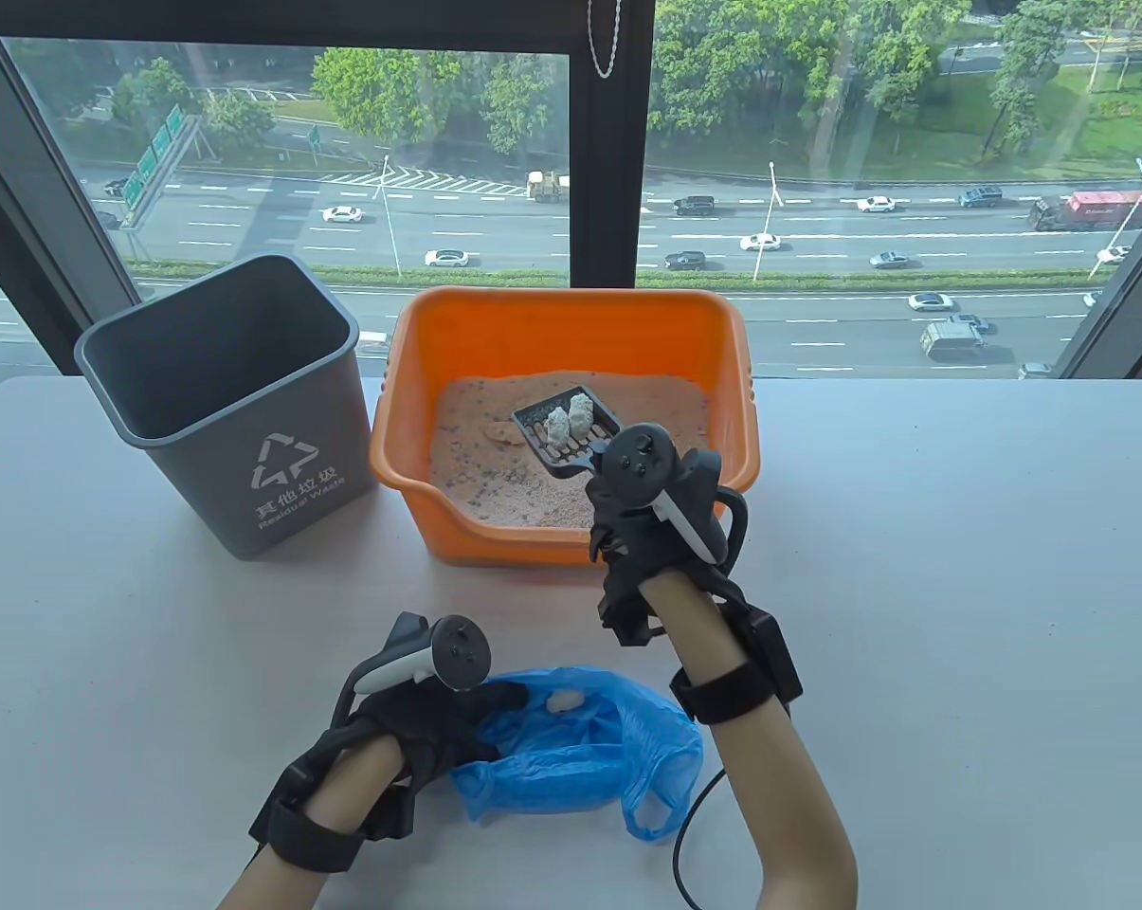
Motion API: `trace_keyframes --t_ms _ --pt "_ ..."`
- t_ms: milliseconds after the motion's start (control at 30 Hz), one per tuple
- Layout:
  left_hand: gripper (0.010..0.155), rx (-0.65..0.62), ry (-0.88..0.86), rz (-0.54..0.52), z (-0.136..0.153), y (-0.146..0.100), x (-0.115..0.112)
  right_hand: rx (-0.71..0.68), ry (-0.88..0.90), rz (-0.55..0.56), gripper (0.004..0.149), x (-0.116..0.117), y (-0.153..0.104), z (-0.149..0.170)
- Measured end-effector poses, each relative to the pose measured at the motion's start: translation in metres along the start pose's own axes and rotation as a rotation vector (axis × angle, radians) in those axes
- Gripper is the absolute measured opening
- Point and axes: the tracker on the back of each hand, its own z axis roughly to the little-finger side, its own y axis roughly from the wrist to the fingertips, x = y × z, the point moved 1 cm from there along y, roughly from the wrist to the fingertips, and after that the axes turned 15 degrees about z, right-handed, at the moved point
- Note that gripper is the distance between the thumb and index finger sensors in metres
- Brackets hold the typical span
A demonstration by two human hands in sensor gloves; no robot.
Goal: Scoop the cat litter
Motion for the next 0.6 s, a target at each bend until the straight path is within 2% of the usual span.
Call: trace_keyframes --t_ms 200,300,433,600 --pt "0.076 -0.001 -0.002 0.000 0.000 0.000 0.000 -0.113 -0.051 -0.128 0.061 -0.027 -0.059 0.006" --pt "0.076 -0.001 -0.003 -0.001 0.000 0.000 0.000 -0.146 -0.070 -0.201 0.061 -0.033 -0.085 0.012" --pt "0.076 -0.001 -0.004 -0.003 0.000 0.000 0.000 -0.175 -0.087 -0.309 0.061 -0.032 -0.116 0.022" --pt "0.076 -0.002 -0.002 -0.005 0.000 0.000 0.000 -0.214 -0.102 -0.431 0.060 -0.023 -0.142 0.029"
